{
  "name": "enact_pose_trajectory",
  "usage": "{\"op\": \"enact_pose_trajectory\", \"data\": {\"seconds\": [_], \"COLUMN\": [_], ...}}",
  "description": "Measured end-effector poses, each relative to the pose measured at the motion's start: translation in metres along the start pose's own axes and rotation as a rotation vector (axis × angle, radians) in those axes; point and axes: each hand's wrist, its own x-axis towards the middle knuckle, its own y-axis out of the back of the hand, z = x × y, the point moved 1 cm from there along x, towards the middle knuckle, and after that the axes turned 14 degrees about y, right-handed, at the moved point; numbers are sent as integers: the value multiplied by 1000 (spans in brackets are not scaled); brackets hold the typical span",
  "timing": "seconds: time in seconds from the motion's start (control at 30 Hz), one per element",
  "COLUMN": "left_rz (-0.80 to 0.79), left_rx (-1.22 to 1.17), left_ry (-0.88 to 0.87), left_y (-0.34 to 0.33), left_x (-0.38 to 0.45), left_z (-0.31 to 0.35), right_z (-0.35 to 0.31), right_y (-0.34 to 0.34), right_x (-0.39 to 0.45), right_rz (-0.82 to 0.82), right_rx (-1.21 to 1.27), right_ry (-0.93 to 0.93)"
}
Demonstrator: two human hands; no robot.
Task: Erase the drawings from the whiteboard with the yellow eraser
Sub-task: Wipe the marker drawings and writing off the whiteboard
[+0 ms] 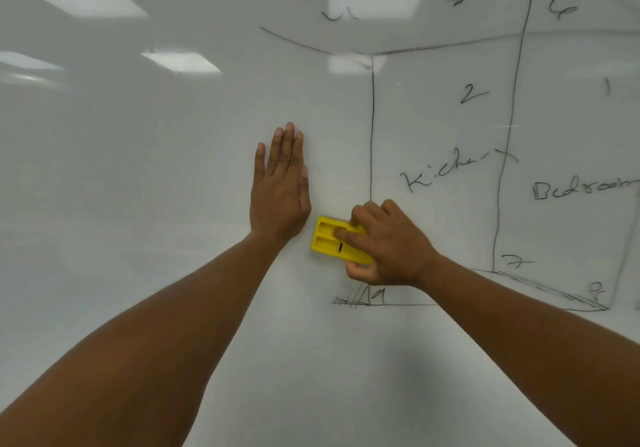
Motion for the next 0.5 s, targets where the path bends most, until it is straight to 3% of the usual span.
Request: {"op": "enact_pose_trajectory", "data": {"seconds": [0.1, 0.33, 0.5], "left_rz": [-6, -18, -17], "left_rx": [-5, 22, 26], "left_ry": [14, 47, 54], "left_y": [0, -3, -3], "left_x": [-1, -4, -4], "left_z": [2, 1, 2], "right_z": [-5, -46, -34], "right_y": [-2, -23, -19], "right_x": [-1, -19, -31], "right_rz": [33, -251, -275], "right_rx": [8, 129, 171], "right_ry": [-29, 472, 482]}}
